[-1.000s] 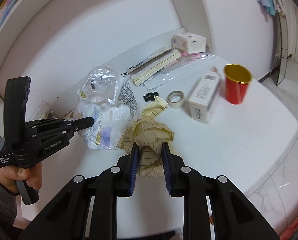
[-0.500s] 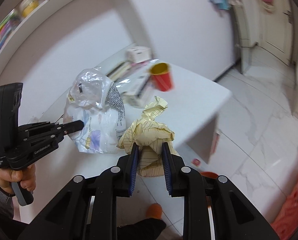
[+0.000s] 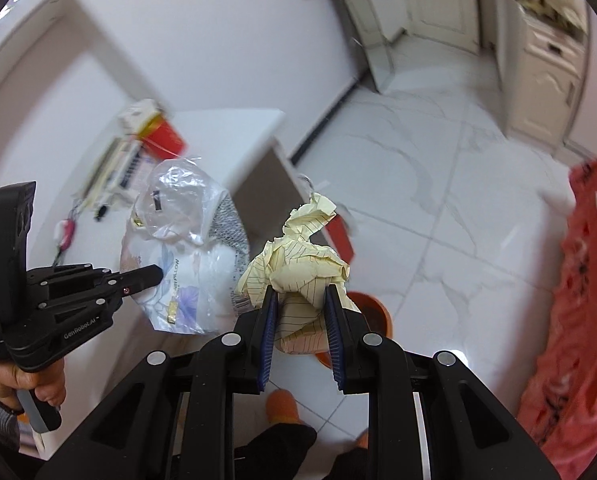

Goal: Collect trash
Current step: 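Carry the plastic bag and yellow paper in both tools over the orange bin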

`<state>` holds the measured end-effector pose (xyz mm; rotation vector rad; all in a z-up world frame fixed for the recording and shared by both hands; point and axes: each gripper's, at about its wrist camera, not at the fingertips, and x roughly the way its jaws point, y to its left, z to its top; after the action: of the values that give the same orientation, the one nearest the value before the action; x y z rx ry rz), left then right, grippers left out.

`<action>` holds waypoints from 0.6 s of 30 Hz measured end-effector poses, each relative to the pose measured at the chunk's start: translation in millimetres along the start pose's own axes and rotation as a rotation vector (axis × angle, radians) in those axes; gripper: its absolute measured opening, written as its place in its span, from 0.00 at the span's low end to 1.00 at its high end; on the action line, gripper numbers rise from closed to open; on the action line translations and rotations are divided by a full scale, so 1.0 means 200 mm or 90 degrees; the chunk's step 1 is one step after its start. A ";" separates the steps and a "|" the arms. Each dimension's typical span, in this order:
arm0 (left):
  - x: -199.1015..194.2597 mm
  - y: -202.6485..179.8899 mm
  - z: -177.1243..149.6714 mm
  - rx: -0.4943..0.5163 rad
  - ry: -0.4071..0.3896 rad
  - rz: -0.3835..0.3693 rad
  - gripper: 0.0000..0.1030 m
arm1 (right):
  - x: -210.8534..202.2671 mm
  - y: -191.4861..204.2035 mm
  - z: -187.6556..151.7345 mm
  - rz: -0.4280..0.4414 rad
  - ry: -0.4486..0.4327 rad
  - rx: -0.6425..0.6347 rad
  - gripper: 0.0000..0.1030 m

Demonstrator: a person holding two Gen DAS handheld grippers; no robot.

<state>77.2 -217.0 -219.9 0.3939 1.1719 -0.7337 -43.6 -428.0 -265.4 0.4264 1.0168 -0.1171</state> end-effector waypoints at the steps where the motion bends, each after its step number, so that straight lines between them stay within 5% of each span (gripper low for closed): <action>1: 0.05 -0.01 0.01 0.004 0.008 -0.005 0.03 | 0.02 -0.03 -0.01 -0.005 0.004 0.008 0.23; 18: 0.84 -0.04 -0.04 -0.014 0.151 -0.041 0.03 | 0.62 -0.35 -0.17 -0.044 0.085 0.086 0.23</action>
<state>100.0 -269.5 -378.8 0.4349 1.4208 -0.7441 -26.0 -464.8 -405.3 0.5283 1.1589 -0.2229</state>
